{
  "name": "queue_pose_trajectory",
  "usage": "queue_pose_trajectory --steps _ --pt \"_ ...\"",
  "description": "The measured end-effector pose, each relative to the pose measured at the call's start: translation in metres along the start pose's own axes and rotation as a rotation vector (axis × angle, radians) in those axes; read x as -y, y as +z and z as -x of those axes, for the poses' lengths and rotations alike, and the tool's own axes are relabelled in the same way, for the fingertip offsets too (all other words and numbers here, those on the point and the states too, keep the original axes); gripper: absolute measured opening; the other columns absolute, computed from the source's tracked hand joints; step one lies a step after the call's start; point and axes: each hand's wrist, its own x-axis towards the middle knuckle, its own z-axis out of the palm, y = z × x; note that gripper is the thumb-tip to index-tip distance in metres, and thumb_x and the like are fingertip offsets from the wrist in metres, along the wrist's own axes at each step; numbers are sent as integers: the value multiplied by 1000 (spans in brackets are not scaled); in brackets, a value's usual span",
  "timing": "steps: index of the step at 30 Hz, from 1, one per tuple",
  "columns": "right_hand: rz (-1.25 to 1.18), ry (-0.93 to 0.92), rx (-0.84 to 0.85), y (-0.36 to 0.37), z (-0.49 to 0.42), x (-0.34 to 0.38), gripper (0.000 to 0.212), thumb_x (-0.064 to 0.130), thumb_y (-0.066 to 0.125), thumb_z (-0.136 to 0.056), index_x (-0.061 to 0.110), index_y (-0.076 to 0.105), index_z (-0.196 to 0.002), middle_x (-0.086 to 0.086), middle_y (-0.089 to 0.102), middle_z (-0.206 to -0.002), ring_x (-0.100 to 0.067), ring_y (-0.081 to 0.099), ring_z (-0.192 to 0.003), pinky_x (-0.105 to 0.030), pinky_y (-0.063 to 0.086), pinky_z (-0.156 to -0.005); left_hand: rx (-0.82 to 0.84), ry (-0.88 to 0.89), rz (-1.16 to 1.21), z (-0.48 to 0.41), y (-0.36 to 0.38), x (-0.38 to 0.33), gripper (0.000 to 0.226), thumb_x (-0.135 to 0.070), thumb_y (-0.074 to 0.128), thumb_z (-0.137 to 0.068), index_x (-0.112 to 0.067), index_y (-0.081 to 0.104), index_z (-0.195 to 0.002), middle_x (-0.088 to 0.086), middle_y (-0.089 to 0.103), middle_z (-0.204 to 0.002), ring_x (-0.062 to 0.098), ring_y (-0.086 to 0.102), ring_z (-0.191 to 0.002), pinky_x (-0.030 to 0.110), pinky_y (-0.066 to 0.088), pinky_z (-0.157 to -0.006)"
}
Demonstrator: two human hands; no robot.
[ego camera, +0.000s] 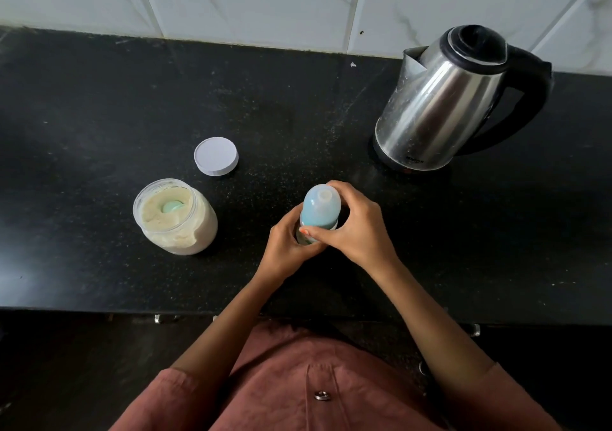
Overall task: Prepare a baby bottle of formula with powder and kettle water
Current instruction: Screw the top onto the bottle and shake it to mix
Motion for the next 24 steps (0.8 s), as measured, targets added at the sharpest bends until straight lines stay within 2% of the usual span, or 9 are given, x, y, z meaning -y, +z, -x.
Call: queue_pose_trajectory --steps 3,5,7,10,13,16,19,22,24 --pt "206 11 -176 15 6 2 69 43 84 -51 6 54 -101 -5 60 -94 -14 55 -86 -29 44 -81 4 -10 24 0 -1 1 60 -6 79 -70 -36 52 -114 -10 63 -111 5 60 -104 22 51 -86" --pt "219 36 -158 19 7 3 76 48 83 -52 4 51 -105 -7 55 -99 -15 52 -91 -34 44 -84 14 -15 20 0 -2 1 59 -9 79 -70 -34 51 -115 -9 62 -112 5 60 -105 23 51 -85" --pt "22 78 -38 14 6 2 81 42 83 -56 6 45 -117 -2 46 -115 -12 47 -106 -32 43 -94 20 -12 3 0 -2 1 58 -10 79 -71 -26 51 -119 -5 62 -113 8 60 -105 26 52 -86" --pt "-248 84 225 -5 3 -3 85 17 81 -66 16 31 -135 7 36 -137 -5 37 -127 -19 33 -106 25 -4 -11 -1 -2 2 59 -10 79 -71 -23 51 -121 -5 63 -112 8 60 -106 25 50 -88" --pt "-275 32 367 -16 -2 -6 70 0 70 -72 24 39 -130 3 47 -136 -5 42 -127 -29 35 -108 28 -5 -14 0 -2 1 60 -10 79 -71 -29 49 -119 -8 61 -113 5 59 -107 22 48 -91" --pt "-276 47 315 -16 -6 -7 67 0 74 -69 32 43 -120 9 54 -124 -3 49 -119 -22 39 -101 25 -13 -15 0 -1 0 60 -10 79 -71 -27 49 -120 -7 62 -113 4 59 -106 22 49 -90" --pt "-173 46 167 -8 -4 -7 64 14 83 -60 30 46 -110 20 52 -108 6 52 -102 -7 40 -86 18 -18 -7 0 -1 -1 59 -9 79 -70 -25 51 -119 -8 63 -111 5 60 -104 23 50 -88" --pt "-94 87 -28 7 2 -1 69 26 88 -52 15 47 -106 4 50 -104 -7 53 -94 -16 45 -80 7 -18 2 1 -1 0 59 -6 78 -70 -28 51 -118 -10 62 -110 3 60 -103 22 51 -86" --pt "-38 98 -48 11 3 2 78 33 88 -48 10 48 -111 1 46 -104 -14 50 -95 -26 45 -83 3 -19 8 1 -1 0 59 -5 78 -71 -31 51 -116 -10 62 -111 4 60 -104 24 51 -86"
